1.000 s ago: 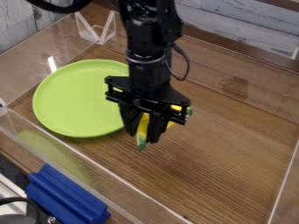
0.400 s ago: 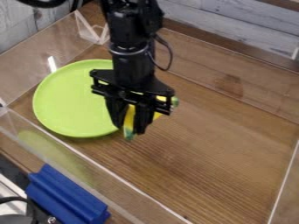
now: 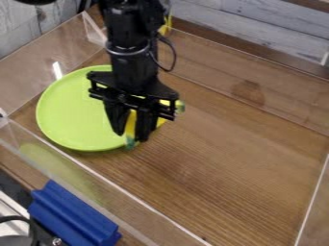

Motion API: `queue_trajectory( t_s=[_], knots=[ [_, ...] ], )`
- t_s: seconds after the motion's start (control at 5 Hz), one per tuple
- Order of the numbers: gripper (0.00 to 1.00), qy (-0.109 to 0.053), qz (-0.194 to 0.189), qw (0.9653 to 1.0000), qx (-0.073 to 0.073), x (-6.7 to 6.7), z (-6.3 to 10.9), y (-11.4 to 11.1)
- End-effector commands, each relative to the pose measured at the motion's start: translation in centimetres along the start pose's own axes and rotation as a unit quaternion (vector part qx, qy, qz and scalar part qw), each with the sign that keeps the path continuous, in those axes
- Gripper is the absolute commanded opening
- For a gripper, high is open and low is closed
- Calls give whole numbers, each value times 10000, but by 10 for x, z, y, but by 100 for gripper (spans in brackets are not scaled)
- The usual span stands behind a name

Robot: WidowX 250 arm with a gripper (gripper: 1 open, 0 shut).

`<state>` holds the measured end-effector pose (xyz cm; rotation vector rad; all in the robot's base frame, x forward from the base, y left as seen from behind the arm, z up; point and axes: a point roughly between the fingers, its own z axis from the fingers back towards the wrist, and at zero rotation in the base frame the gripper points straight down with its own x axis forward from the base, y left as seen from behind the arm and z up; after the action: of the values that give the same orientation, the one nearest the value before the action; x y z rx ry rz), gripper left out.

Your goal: Put the banana in the green plate

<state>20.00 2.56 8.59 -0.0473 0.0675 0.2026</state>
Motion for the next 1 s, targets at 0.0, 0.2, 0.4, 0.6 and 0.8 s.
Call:
queue_trajectory(
  t_s=[0.0,0.2,0.4,0.6,0.8],
  knots=[
    [0,-324,12,9995,24,10,14,8],
    [0,-335,40,9994,34,12,15,14],
    [0,-350,66,9994,35,15,16,19],
    [0,-375,112,9992,44,19,16,27],
    [0,-400,154,9991,61,24,15,35]
  ],
)
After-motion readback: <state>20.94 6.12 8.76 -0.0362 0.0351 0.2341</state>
